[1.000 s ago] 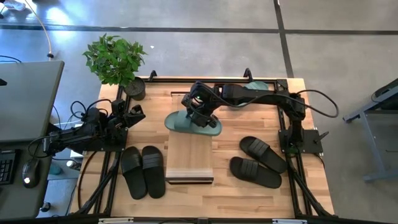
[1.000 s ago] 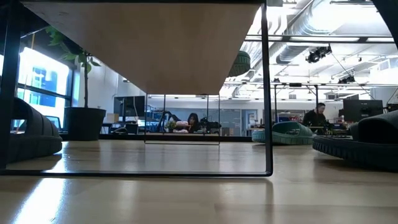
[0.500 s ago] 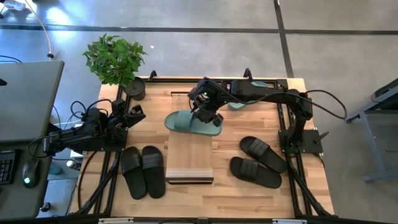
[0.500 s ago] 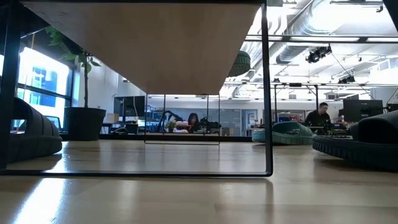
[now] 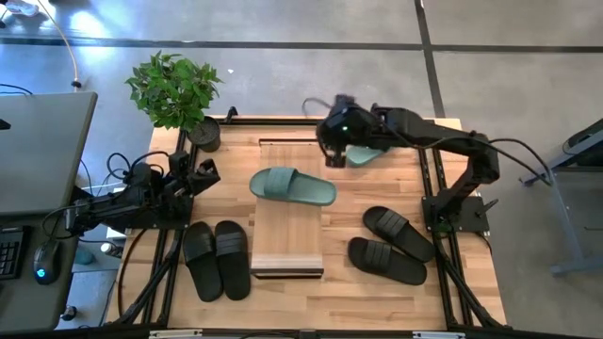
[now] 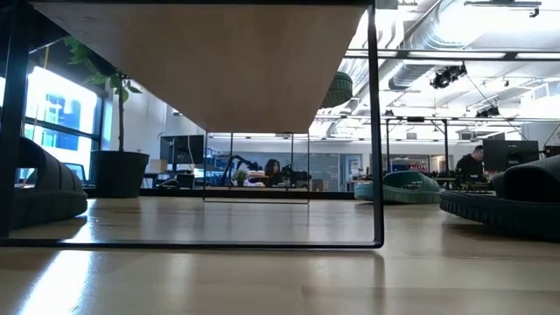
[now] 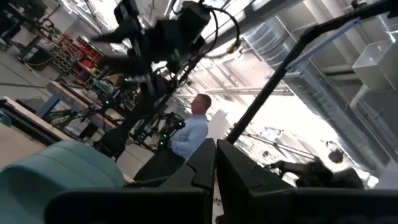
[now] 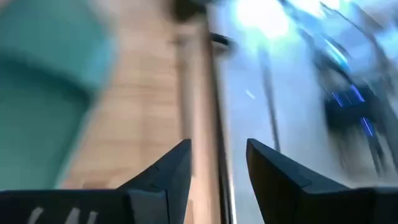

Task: Pick and place slides into the shelf
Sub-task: Put the green slipper on the shelf

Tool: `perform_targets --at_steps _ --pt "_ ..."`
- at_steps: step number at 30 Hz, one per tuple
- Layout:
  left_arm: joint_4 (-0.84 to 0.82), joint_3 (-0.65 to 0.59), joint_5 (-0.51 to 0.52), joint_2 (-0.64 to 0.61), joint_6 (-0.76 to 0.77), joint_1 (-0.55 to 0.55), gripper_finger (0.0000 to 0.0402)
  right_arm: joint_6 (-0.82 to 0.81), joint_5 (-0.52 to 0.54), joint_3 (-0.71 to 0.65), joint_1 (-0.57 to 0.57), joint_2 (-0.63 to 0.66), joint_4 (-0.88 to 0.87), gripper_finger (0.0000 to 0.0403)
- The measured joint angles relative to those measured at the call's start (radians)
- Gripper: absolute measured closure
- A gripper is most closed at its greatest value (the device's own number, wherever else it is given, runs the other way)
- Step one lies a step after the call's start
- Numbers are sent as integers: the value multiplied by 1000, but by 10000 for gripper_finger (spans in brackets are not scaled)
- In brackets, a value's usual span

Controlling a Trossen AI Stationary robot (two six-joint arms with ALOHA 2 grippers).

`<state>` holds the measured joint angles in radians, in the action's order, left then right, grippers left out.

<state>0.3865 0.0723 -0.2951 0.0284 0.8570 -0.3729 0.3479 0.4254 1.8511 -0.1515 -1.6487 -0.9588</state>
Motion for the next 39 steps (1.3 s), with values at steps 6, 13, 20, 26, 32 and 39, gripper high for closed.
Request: perform_targets --at_steps 6,13,20,26,32,39 --pt "0 0 -69 0 0 0 396 -478 222 1 -41 36 -180 258" --pt "2 0 -91 0 11 0 396 -908 198 0 -188 -5 -563 258" --pt "10 0 -79 0 5 0 396 -862 184 0 -301 -109 -585 258" --pt "15 0 -92 0 14 0 396 -766 173 -2 -346 -235 -593 258" --pt "15 0 -94 0 14 0 396 -764 299 -2 -390 -352 -610 258" --pt "14 0 -106 0 13 0 396 -806 254 -28 -427 -406 -607 258"
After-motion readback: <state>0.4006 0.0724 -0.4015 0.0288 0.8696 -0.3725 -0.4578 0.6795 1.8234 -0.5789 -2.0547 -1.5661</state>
